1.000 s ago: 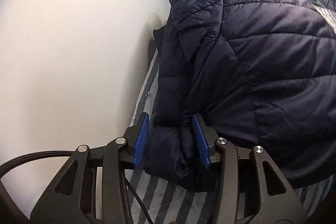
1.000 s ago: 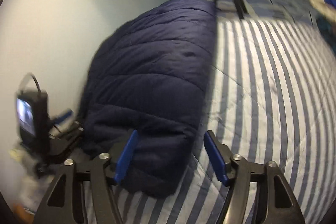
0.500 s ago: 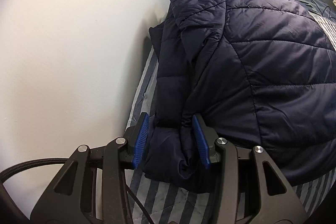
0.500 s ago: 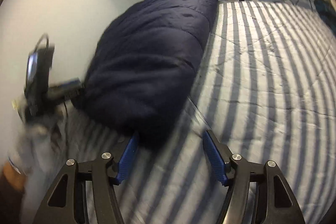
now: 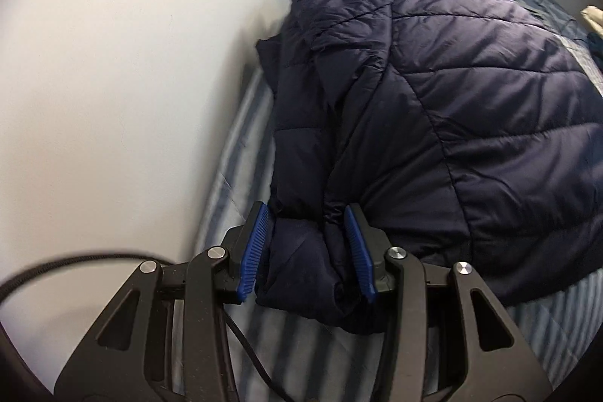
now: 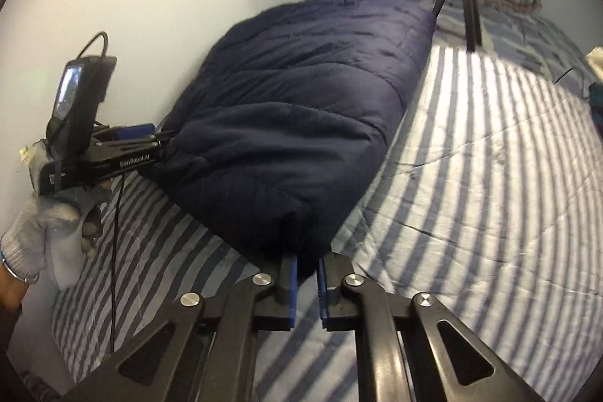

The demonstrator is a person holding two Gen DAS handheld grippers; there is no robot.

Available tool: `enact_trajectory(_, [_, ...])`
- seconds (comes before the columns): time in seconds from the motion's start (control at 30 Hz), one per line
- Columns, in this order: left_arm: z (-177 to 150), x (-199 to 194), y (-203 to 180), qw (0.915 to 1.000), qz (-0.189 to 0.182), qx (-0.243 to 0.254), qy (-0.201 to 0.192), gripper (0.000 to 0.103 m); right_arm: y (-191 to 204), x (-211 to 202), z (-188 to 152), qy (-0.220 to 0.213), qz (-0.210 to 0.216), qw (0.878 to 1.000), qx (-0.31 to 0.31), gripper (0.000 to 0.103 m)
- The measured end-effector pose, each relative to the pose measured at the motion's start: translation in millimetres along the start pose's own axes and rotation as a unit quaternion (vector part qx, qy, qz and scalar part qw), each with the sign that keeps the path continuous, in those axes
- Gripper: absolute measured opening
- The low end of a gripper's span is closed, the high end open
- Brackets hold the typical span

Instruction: Fold large clothes

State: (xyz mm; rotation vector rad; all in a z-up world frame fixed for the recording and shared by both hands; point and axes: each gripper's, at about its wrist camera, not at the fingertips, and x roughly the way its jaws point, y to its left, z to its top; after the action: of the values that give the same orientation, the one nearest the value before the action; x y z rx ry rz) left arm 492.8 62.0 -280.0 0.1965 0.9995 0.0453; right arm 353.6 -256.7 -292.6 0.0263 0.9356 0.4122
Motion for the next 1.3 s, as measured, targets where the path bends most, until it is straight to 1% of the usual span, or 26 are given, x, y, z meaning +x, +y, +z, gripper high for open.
enact_trajectory(0.13, [-17, -17, -16, 0.9997, -0.010, 0.020, -0.001, 0.037, -5, -15, -6, 0.000, -0.006, 1.000, -0.005, 0.003])
enact_trajectory(0.2, [-23, -25, -20, 0.9996, -0.022, 0.016, 0.004, 0.036, -5, -25, -14, 0.001, -0.017, 1.000, -0.013, 0.003])
enact_trajectory(0.23, [-29, -32, -21, 0.9992, -0.037, 0.006, 0.012, 0.035, -4, -31, -17, 0.002, -0.020, 1.000, -0.017, 0.003])
enact_trajectory(0.33, [-46, -50, -29, 0.9970, -0.073, 0.002, 0.025, 0.035, -7, -60, -39, 0.004, -0.023, 0.999, -0.024, 0.002])
enact_trajectory(0.43, [-70, -72, -44, 0.9937, -0.104, 0.017, 0.036, 0.035, -13, -83, -62, 0.007, -0.034, 0.999, -0.031, 0.002])
enact_trajectory(0.5, [-87, -85, -56, 0.9913, -0.121, 0.028, 0.044, 0.035, -18, -103, -83, 0.013, -0.037, 0.999, -0.030, 0.001])
enact_trajectory(0.57, [-101, -96, -65, 0.9892, -0.134, 0.033, 0.050, 0.035, -24, -119, -104, 0.022, -0.035, 0.999, -0.024, 0.000])
enact_trajectory(0.67, [-119, -109, -75, 0.9859, -0.153, 0.025, 0.063, 0.035, -27, -134, -128, 0.036, -0.040, 0.998, -0.025, 0.000])
enact_trajectory(0.77, [-130, -116, -82, 0.9867, -0.149, 0.029, 0.057, 0.035, -31, -146, -142, 0.038, -0.037, 0.998, -0.021, 0.000])
enact_trajectory(0.8, [-129, -119, -83, 0.9869, -0.148, 0.030, 0.056, 0.035, -35, -147, -142, 0.040, -0.032, 0.998, -0.021, 0.000])
enact_trajectory(0.87, [-130, -128, -79, 0.9873, -0.147, 0.029, 0.053, 0.035, -40, -159, -142, 0.028, -0.027, 0.999, -0.030, 0.000])
enact_trajectory(0.9, [-142, -138, -76, 0.9875, -0.147, 0.027, 0.049, 0.035, -41, -166, -143, 0.019, -0.024, 0.999, -0.030, 0.004])
enact_trajectory(0.93, [-145, -147, -71, 0.9876, -0.149, 0.025, 0.042, 0.035, -43, -175, -143, 0.007, -0.013, 1.000, -0.027, 0.011])
enact_trajectory(0.97, [-143, -159, -65, 0.9879, -0.151, 0.021, 0.028, 0.035, -50, -187, -138, -0.015, 0.000, 1.000, -0.017, 0.027])
enact_trajectory(1.0, [-141, -167, -57, 0.9880, -0.152, 0.018, 0.017, 0.035, -52, -196, -139, -0.034, 0.004, 0.999, -0.011, 0.031])
enact_trajectory(1.03, [-137, -175, -53, 0.9880, -0.154, 0.014, 0.005, 0.035, -54, -202, -136, -0.048, 0.004, 0.999, -0.007, 0.032])
enact_trajectory(1.1, [-125, -185, -45, 0.9869, -0.161, 0.001, -0.014, 0.035, -65, -203, -115, -0.070, -0.013, 0.997, 0.000, 0.032])
enact_trajectory(1.17, [-101, -187, -38, 0.9835, -0.178, -0.016, -0.028, 0.035, -74, -190, -90, -0.085, -0.027, 0.996, 0.005, 0.032])
enact_trajectory(1.2, [-91, -185, -37, 0.9829, -0.180, -0.021, -0.032, 0.035, -78, -182, -76, -0.090, -0.031, 0.995, 0.010, 0.032])
enact_trajectory(1.3, [-55, -171, -42, 0.9841, -0.168, -0.026, -0.054, 0.038, -86, -155, -37, -0.106, -0.034, 0.994, 0.020, 0.032])
